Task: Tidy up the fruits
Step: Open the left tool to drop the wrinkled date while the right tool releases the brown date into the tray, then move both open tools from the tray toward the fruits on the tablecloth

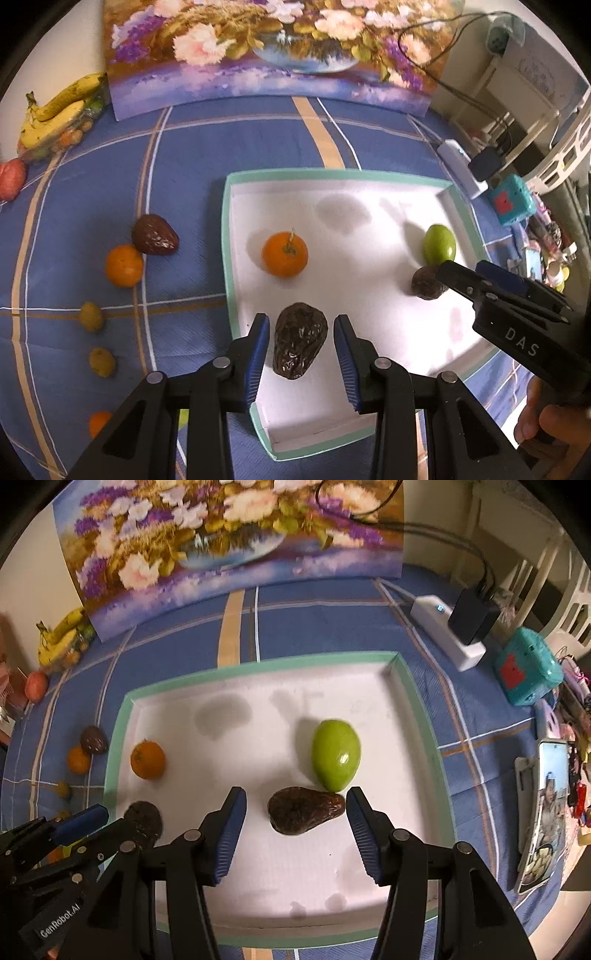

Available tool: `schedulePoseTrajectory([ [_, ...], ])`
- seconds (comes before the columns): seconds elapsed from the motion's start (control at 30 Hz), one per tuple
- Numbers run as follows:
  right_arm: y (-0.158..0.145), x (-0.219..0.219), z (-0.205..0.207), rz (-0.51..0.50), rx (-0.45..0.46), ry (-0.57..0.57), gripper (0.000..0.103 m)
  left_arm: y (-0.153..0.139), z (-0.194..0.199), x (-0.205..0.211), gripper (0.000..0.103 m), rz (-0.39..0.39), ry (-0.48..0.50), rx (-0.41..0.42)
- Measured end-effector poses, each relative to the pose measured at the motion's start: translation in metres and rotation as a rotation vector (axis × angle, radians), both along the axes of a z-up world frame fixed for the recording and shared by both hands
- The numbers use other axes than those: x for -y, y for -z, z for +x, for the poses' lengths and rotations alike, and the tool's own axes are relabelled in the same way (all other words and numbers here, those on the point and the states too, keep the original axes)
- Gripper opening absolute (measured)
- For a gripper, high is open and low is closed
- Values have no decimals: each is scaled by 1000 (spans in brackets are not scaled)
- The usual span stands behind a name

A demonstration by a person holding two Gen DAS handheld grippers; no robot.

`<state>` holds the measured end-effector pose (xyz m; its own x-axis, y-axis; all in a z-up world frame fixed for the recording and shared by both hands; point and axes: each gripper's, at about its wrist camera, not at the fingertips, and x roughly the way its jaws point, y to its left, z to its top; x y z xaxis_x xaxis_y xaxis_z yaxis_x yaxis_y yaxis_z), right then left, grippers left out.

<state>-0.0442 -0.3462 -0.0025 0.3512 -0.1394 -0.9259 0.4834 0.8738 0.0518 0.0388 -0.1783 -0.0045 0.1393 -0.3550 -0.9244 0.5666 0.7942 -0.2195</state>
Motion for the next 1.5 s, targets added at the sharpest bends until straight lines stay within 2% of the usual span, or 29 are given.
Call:
schedulePoseTrajectory([
  [0.37,-13,-5,1,-16,36,-7,57,-11,20,-28,39,-43,-121,10],
  [0.57,-14,-6,2,-12,43,-10,57,-7,36,-50,40,-29,-223,18],
  [0.6,-14,-6,2,-11,44,-10,57,-6,39,-56,43,-26,-249,19],
  [0.67,-13,-6,3,-9,46,-9,58,-5,44,-66,60,-16,-292,25],
  [0.7,-13,-6,3,-10,46,-8,63,-3,47,-72,68,-9,-319,30],
  [0.77,-12,-7,4,-21,38,-8,75,-1,52,-82,69,0,-365,32],
  [0.83,-11,-8,5,-32,31,-12,75,3,56,-92,76,11,-405,28],
  [0.93,-10,-8,6,-36,29,-18,76,11,60,-104,82,34,-464,12],
  [1.0,-9,-9,6,-46,23,-21,85,15,63,-110,87,58,-494,15],
  [1.1,-7,-10,7,-54,22,-21,88,17,66,-115,97,66,-513,23],
  [1.2,-7,-9,6,-49,32,-16,88,14,67,-119,103,73,-528,48],
  [1.5,-14,-6,4,-66,88,5,88,8,66,-127,103,72,-550,97],
])
